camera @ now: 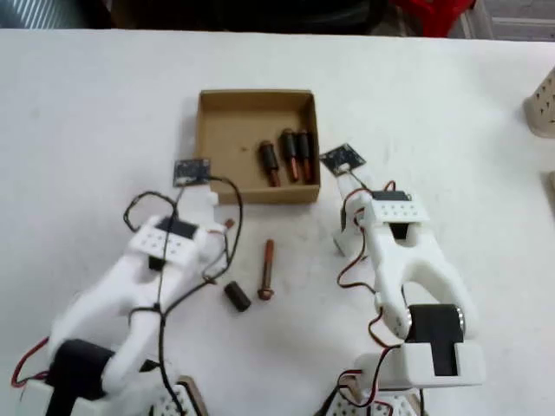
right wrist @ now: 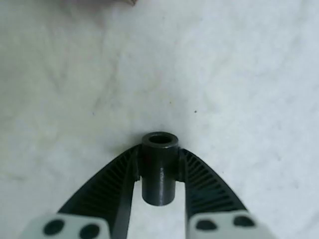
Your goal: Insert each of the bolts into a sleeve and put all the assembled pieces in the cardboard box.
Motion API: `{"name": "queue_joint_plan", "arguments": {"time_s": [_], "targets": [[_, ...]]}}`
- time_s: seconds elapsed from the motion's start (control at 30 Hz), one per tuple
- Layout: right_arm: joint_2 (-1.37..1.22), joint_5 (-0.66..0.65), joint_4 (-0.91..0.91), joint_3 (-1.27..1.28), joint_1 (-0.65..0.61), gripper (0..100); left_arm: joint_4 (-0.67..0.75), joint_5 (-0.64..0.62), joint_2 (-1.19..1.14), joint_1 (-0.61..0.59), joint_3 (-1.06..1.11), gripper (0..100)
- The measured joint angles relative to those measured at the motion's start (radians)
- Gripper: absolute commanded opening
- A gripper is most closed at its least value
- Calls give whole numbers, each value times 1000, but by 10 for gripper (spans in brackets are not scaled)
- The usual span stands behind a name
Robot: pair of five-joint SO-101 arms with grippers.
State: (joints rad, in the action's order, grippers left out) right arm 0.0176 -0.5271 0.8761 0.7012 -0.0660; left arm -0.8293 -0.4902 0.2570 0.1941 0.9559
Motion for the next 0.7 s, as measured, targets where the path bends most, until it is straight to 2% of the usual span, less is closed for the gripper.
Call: {"name": "queue_joint_plan", "arguments": {"time_s": [0.3,0.57,0.63,0.7], "targets": [[0,0,0,0,0,17,54,-3,-204,-155,-153,23],[0,0,0,0,0,17,-14,-28,-166,-224,-209,26],[0,0,0,0,0,17,-18,-75,-138,-226,-209,64],[0,0,0,0,0,17,-18,-101,-129,-226,-209,146]]}}
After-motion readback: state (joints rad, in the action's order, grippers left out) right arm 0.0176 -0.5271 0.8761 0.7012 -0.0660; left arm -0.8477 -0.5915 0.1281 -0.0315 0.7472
